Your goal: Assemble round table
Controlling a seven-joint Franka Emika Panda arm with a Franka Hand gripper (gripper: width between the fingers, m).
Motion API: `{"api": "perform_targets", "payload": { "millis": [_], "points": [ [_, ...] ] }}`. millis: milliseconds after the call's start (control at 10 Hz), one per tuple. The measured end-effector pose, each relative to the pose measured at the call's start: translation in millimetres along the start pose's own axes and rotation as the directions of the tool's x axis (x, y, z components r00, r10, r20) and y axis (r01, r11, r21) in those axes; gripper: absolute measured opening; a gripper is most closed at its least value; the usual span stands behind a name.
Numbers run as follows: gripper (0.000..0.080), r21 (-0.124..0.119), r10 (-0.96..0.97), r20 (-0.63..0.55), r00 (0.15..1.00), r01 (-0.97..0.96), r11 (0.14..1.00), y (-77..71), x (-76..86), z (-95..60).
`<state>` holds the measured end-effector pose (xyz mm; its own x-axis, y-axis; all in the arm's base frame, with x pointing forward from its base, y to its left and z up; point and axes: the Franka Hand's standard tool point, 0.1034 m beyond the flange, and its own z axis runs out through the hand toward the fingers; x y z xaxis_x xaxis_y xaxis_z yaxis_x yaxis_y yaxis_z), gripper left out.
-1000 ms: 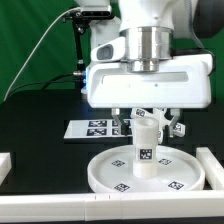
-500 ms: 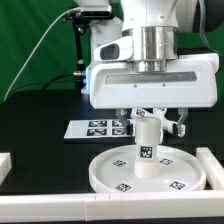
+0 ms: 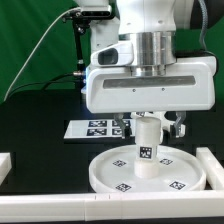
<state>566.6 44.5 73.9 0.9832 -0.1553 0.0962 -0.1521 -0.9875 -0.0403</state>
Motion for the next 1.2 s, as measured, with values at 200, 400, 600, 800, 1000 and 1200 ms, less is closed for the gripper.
{"api": "perform_targets", "payload": {
  "millis": [200,400,600,800,1000,1200],
  "points": [
    [0.0649,0.001,0.004,0.014,1.0,-0.004,1.0,1.2,-1.4,0.5],
    [0.0649,-0.004,0.049,0.118,0.992,-0.049,0.999,0.2,-1.7,-4.5],
    [0.0521,-0.011,0.064,0.092,0.994,-0.063,0.998,2.7,-0.8,-2.1],
    [0.0406,-0.024,0.21,0.089,0.974,-0.209,0.978,3.3,-0.4,-2.1],
    [0.0406,-0.036,0.342,0.085,0.936,-0.34,0.94,3.5,-0.5,-1.9],
    [0.0406,-0.048,0.516,0.062,0.854,-0.514,0.856,3.9,0.4,-1.0]
  ]
}}
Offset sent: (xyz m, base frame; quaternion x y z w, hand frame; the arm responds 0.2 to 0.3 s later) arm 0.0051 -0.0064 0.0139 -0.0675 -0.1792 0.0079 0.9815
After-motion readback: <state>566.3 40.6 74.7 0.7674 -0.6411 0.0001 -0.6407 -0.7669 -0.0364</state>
